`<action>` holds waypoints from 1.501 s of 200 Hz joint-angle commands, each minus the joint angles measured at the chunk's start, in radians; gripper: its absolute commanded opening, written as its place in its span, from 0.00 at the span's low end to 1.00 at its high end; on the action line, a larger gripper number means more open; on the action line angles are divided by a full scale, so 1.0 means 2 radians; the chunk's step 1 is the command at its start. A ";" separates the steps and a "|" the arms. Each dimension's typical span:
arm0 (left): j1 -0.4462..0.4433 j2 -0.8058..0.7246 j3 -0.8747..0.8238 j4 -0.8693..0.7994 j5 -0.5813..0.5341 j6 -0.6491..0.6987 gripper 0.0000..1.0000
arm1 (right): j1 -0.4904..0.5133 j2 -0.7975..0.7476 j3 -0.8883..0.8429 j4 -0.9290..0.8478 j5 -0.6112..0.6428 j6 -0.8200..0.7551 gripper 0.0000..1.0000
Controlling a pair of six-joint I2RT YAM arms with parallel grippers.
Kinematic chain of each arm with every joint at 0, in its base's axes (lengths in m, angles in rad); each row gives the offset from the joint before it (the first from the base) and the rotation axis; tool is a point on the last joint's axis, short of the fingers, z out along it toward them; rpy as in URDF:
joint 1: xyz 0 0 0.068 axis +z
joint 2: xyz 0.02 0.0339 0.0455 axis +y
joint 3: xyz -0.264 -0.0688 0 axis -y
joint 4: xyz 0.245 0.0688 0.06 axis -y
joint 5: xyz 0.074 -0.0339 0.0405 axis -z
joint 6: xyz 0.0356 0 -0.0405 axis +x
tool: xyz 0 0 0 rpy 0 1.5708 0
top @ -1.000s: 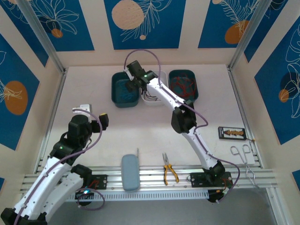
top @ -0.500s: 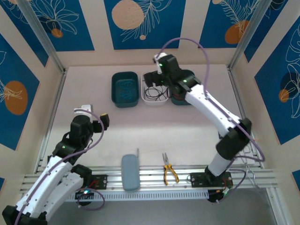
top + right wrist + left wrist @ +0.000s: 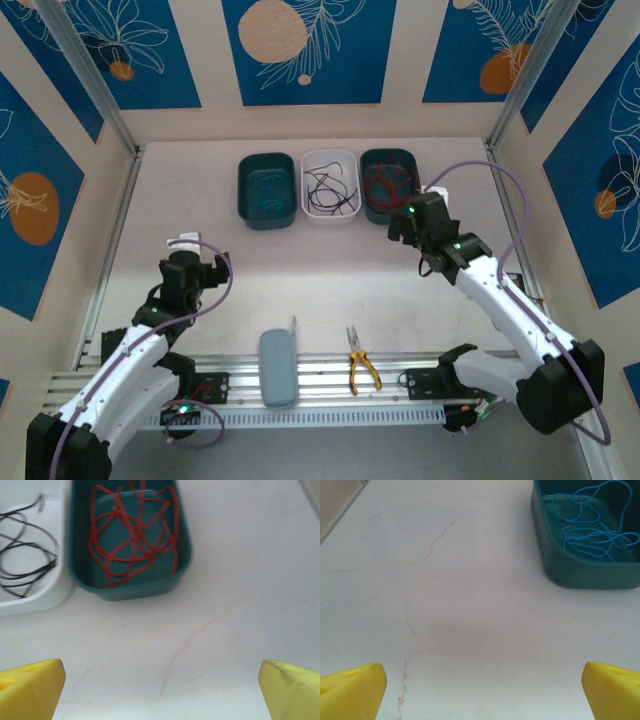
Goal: Untangle the cables
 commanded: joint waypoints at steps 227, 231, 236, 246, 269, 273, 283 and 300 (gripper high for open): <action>0.140 0.374 -0.050 0.587 0.202 0.127 1.00 | -0.166 0.004 -0.233 0.388 -0.099 -0.112 0.99; 0.143 0.378 -0.051 0.593 0.209 0.125 1.00 | -0.166 0.002 -0.235 0.389 -0.100 -0.112 0.99; 0.147 0.384 -0.053 0.600 0.216 0.124 1.00 | -0.166 -0.001 -0.237 0.391 -0.101 -0.112 0.99; 0.153 0.398 -0.055 0.618 0.235 0.121 1.00 | -0.166 -0.008 -0.242 0.395 -0.102 -0.113 0.99; 0.172 0.432 -0.058 0.663 0.300 0.116 1.00 | -0.169 -0.021 -0.255 0.405 -0.109 -0.112 0.99; 0.177 0.428 -0.057 0.653 0.313 0.115 1.00 | -0.170 -0.022 -0.257 0.406 -0.111 -0.112 0.99; 0.183 0.429 -0.052 0.648 0.339 0.116 1.00 | -0.170 -0.026 -0.262 0.410 -0.117 -0.114 0.99; 0.188 0.429 -0.034 0.615 0.382 0.126 1.00 | -0.172 -0.033 -0.273 0.421 -0.129 -0.115 0.99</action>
